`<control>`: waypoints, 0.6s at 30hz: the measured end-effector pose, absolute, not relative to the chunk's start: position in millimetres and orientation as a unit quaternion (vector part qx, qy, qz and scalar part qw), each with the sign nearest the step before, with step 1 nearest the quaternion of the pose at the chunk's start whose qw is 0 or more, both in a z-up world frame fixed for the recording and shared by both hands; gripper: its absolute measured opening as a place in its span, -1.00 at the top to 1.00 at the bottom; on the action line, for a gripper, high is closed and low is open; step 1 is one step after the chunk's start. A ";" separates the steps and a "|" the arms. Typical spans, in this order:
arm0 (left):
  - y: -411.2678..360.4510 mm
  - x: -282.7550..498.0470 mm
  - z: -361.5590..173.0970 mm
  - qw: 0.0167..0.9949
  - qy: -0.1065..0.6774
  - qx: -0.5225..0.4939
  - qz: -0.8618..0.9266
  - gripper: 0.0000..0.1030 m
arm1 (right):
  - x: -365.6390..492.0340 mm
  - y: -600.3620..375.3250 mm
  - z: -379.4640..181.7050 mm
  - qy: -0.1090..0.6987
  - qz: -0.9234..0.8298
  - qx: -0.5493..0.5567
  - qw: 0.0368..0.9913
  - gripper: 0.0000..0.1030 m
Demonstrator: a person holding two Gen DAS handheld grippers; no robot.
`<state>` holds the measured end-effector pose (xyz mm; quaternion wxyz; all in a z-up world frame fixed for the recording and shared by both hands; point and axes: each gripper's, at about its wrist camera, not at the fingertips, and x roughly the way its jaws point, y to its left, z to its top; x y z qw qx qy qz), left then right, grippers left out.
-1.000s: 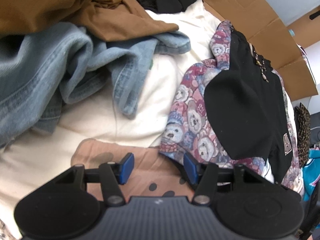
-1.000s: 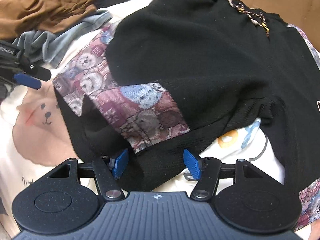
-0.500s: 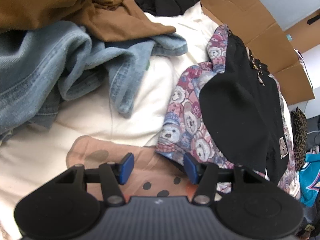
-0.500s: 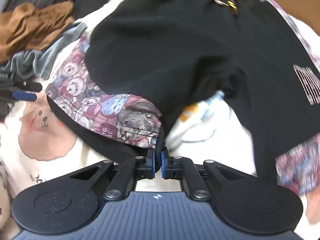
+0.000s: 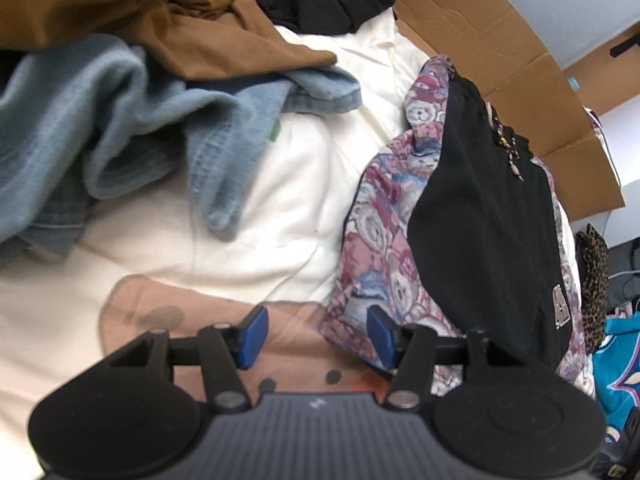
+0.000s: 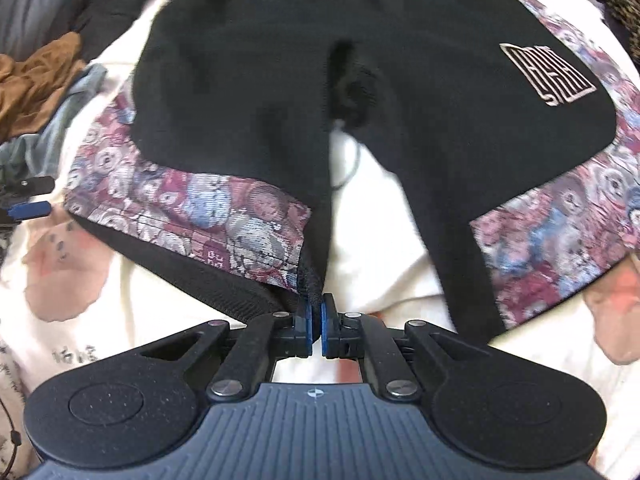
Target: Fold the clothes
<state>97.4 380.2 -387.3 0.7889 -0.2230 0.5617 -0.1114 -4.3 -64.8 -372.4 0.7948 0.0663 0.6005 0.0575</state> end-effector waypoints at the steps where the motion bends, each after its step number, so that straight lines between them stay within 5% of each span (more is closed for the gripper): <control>1: 377.6 99.2 -389.8 0.788 0.561 -0.225 -0.112 -0.11 | -4.2 -65.6 -374.5 0.600 0.057 0.062 0.795 0.97; 6: 364.3 109.0 -398.9 0.788 0.557 -0.230 -0.124 -0.08 | -2.5 -62.8 -377.6 0.605 0.052 0.074 0.791 0.95; 8: 361.8 111.7 -400.9 0.785 0.558 -0.235 -0.129 0.45 | -2.2 -63.1 -374.9 0.606 0.054 0.080 0.789 0.92; 9: 361.2 113.0 -401.4 0.781 0.562 -0.240 -0.131 0.88 | -2.1 -63.4 -373.5 0.607 0.055 0.083 0.788 0.91; 12: 357.1 110.8 -388.7 0.789 0.560 -0.215 -0.132 0.88 | -1.4 -70.2 -366.9 0.610 0.061 0.113 0.782 0.84; 14: 358.4 106.7 -376.4 0.795 0.554 -0.208 -0.131 0.88 | -0.2 -74.5 -362.0 0.609 0.062 0.124 0.781 0.27; 18: 355.6 96.8 -350.3 0.813 0.537 -0.177 -0.134 0.88 | -0.5 -82.9 -352.2 0.599 0.067 0.140 0.786 0.16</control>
